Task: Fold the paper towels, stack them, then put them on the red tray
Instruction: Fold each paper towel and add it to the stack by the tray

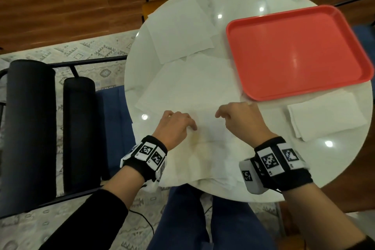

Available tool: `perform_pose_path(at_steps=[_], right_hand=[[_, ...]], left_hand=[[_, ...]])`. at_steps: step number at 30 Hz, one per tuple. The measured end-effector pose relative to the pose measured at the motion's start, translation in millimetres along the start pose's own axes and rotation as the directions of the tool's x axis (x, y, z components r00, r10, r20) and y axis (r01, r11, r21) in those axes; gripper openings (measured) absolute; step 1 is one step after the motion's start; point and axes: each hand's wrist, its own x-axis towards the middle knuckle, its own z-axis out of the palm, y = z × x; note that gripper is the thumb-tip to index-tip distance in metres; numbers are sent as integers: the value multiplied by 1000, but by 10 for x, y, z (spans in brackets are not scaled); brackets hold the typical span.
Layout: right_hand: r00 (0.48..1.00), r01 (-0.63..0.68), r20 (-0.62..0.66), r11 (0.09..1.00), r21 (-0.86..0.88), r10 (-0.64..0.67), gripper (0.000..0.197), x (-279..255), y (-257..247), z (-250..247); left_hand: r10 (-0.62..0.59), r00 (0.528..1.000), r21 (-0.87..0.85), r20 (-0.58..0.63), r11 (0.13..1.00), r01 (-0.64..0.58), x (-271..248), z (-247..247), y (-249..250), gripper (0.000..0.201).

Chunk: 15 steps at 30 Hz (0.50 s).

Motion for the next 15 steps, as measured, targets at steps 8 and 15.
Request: perform_pose_path(at_steps=[8,15], right_hand=[[996,-34,-84,996,80,41,44,-78,27,239],[968,104,225,994,26,-108,56,-25,-47,795]], left_hand=[[-64,964,-135,-258,990,30,-44,108,42,40],[-216,975,101,56,973,210,-18,491,145,70]])
